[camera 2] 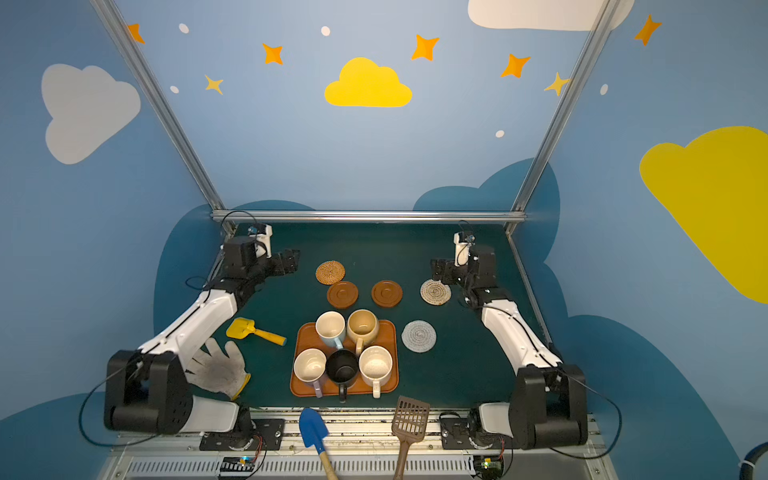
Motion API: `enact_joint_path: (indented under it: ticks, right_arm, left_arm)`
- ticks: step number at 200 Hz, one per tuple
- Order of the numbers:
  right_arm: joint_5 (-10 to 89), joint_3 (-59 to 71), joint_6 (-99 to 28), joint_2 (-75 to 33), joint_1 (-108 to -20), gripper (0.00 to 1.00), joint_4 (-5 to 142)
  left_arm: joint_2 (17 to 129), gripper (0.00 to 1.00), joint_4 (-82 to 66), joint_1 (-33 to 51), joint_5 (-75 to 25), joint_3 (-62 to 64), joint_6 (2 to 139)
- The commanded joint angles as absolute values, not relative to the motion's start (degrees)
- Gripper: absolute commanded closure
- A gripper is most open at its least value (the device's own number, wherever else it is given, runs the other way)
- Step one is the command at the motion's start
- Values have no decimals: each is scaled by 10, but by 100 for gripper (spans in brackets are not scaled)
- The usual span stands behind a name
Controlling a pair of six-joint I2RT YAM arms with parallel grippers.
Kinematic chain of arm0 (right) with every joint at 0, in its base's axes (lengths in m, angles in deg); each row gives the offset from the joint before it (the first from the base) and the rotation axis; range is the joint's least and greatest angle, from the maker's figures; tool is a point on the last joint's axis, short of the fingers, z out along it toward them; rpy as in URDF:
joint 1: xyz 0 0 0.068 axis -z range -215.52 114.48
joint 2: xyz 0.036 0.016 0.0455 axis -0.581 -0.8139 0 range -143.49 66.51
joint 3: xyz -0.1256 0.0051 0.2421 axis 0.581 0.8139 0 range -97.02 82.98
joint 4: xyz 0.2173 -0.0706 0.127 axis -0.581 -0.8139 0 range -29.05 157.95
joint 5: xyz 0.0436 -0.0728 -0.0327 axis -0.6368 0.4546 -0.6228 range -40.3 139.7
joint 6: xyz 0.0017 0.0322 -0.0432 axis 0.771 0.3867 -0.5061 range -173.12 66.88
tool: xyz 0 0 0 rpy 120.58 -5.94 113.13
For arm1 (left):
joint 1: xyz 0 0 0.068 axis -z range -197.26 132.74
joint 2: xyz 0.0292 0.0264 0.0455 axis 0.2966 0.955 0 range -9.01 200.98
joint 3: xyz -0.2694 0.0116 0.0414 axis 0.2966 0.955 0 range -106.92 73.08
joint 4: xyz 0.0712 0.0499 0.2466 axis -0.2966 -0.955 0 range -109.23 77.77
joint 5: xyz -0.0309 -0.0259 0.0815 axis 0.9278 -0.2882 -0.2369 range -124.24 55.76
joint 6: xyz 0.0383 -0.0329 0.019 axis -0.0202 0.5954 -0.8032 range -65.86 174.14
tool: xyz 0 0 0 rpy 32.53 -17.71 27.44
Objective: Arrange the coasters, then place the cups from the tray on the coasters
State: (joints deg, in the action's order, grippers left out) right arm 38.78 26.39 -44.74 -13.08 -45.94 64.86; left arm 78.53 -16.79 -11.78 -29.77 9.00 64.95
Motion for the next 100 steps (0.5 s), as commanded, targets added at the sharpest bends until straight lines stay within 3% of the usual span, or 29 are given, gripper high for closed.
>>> enact_joint_path:
  ticks: [1,53,100]
  right_arm:
    - [368,216,-443,-171,-500,8,560]
    - [385,141,-441,-255,-572,8,525]
    - [372,113,-437,-306,-585,9,510]
  left_arm:
    - [871,0,-304,-100,-294,-1,613]
    - [1046,2,-388,-64,-302,-155,584]
    - [1148,2,-430,-31,-320,-242,592]
